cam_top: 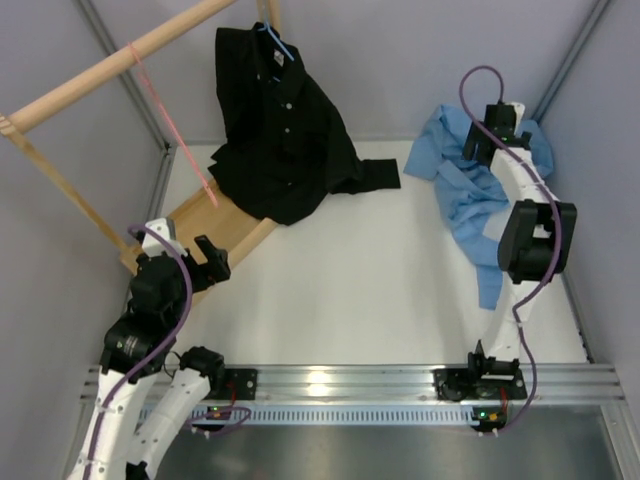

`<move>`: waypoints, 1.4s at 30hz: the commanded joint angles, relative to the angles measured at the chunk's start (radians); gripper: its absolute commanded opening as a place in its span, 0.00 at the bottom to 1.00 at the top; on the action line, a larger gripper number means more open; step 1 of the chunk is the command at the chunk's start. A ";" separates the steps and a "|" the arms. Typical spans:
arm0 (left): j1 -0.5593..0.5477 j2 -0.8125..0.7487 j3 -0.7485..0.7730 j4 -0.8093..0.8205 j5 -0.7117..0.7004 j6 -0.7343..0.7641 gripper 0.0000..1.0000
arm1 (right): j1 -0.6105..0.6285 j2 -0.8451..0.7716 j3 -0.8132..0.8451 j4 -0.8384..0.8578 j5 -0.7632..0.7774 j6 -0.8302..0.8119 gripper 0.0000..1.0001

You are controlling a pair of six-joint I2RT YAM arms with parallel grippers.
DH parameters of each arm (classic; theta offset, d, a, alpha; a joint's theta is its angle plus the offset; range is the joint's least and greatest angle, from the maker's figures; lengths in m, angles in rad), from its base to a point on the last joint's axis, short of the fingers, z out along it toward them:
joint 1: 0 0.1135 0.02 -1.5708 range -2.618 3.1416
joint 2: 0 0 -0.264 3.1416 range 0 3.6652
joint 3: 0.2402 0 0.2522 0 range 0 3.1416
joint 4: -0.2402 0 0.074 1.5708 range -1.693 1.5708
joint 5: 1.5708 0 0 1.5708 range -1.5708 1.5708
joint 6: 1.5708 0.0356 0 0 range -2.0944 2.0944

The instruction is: Place the shirt on the hanger

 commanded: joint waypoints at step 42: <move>-0.006 -0.015 -0.008 0.094 0.108 0.030 0.98 | 0.898 -0.843 -0.796 0.269 -0.202 0.343 0.80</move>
